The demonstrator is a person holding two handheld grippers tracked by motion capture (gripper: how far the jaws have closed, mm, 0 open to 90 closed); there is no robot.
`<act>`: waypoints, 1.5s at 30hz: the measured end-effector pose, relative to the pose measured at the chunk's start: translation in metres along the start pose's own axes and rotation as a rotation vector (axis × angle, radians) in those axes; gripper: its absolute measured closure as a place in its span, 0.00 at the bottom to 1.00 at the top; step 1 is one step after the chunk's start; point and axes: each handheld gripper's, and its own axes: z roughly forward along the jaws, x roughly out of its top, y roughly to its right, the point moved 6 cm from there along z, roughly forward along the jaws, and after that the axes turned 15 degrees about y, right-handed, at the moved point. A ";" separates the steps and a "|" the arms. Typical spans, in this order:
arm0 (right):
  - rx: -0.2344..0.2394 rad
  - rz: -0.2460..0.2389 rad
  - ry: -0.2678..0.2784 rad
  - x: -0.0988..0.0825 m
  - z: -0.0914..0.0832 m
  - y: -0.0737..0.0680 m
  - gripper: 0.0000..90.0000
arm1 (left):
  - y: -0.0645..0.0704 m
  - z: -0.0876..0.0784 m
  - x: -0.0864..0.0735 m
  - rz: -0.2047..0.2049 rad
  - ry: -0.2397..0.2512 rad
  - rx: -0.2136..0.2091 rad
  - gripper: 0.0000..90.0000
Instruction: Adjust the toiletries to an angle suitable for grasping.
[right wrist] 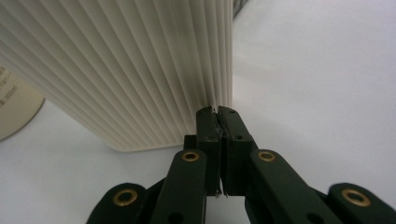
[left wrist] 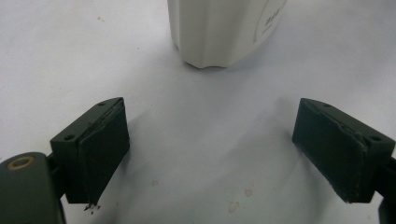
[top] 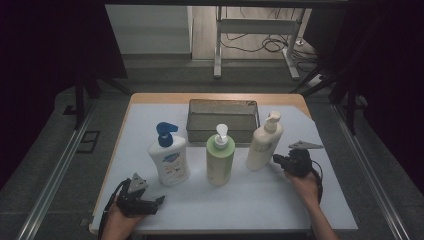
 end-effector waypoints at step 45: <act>0.043 -0.148 0.016 0.008 0.030 -0.101 1.00 | 0.000 0.000 0.000 0.000 -0.001 -0.001 0.12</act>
